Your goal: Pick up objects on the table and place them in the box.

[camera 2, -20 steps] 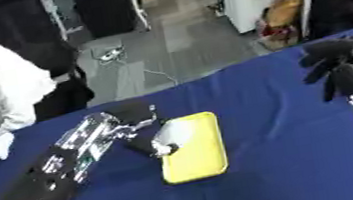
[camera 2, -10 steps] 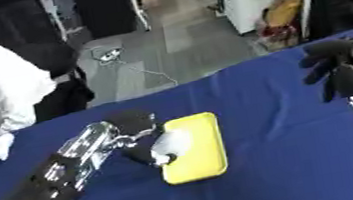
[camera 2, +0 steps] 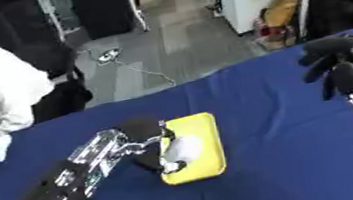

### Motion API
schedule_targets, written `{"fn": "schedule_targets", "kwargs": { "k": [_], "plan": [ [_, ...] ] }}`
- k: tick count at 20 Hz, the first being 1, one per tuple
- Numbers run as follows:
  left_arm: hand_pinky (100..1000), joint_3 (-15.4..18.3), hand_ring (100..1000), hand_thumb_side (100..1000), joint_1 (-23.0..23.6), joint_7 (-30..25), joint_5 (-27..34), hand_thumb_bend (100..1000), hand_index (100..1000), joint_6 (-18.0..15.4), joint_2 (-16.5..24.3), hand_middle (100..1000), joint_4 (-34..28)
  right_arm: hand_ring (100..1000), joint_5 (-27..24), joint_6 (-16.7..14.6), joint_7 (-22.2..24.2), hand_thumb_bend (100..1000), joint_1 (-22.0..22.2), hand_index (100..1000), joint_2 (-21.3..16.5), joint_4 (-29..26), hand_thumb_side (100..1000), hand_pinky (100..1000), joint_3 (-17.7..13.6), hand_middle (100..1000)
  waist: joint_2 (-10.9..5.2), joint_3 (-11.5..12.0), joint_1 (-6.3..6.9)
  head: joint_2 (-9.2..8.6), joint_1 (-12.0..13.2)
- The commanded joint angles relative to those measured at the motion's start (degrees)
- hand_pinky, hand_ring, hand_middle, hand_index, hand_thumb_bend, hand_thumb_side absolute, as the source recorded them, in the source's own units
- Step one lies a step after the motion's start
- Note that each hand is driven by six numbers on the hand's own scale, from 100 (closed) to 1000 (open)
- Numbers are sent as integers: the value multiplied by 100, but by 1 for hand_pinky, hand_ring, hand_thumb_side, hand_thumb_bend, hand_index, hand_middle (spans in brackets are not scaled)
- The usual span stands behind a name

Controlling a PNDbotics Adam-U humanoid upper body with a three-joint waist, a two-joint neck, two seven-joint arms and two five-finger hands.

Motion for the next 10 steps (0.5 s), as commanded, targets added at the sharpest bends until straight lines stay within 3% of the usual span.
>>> {"fn": "schedule_targets", "kwargs": {
  "k": [1,4,10],
  "plan": [
    [846,22,917,1000,-138,-391,-555,345,877,41,40,906,47,580,-24,-9,14,100,-139,829,-14,-90,903,382,2,659,-51,0,-37,-68,4],
    [877,103,977,1000,-135,-386,-738,348,915,-43,22,959,-39,580,-23,-9,13,100,-137,829,-19,-90,904,382,-2,659,-56,7,-36,-64,-11],
    [827,381,959,1000,-134,380,-396,327,915,60,103,948,-496,580,-16,-3,18,100,-116,829,-41,-90,904,383,1,659,-78,44,-34,-58,-39]
  ]
}}
